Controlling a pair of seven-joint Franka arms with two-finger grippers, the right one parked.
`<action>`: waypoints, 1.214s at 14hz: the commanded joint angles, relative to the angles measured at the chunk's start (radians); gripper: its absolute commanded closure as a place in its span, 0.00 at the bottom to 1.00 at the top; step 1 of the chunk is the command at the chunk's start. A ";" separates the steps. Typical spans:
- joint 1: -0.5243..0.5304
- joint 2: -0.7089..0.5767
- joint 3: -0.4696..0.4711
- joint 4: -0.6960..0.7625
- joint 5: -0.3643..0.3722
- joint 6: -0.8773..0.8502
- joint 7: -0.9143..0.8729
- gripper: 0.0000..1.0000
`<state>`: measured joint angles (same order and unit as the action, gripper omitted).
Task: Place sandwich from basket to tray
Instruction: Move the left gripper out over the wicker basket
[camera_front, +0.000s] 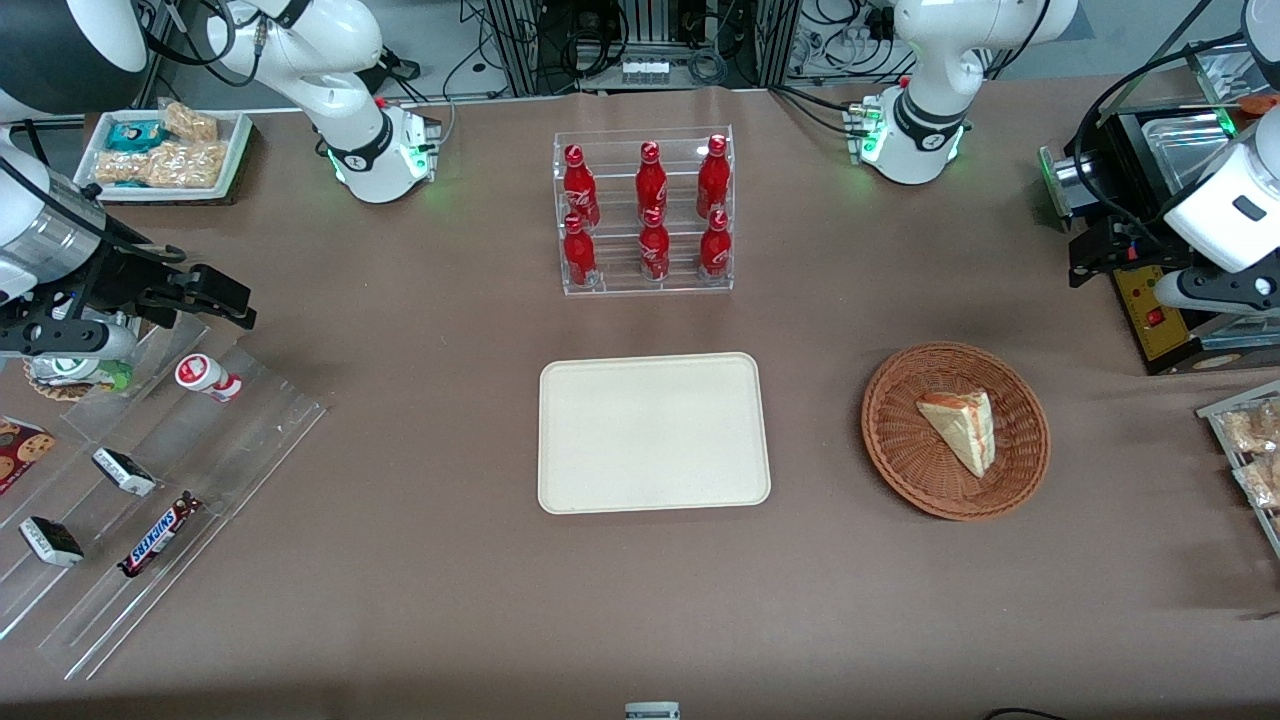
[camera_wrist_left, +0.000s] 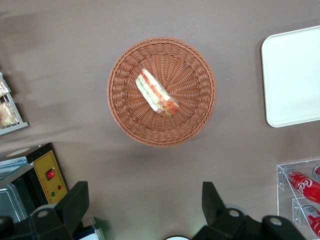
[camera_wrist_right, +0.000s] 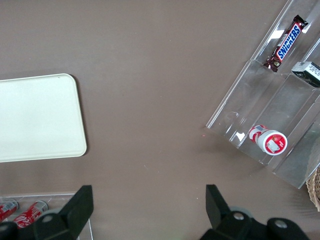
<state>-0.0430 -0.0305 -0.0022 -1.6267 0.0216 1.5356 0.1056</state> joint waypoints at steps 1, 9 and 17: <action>-0.001 0.004 -0.001 0.010 0.015 -0.017 0.006 0.00; -0.001 0.006 -0.001 0.008 0.015 -0.019 0.006 0.00; -0.001 0.090 -0.001 -0.120 0.015 0.070 0.003 0.00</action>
<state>-0.0430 0.0430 -0.0022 -1.6940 0.0226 1.5543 0.1056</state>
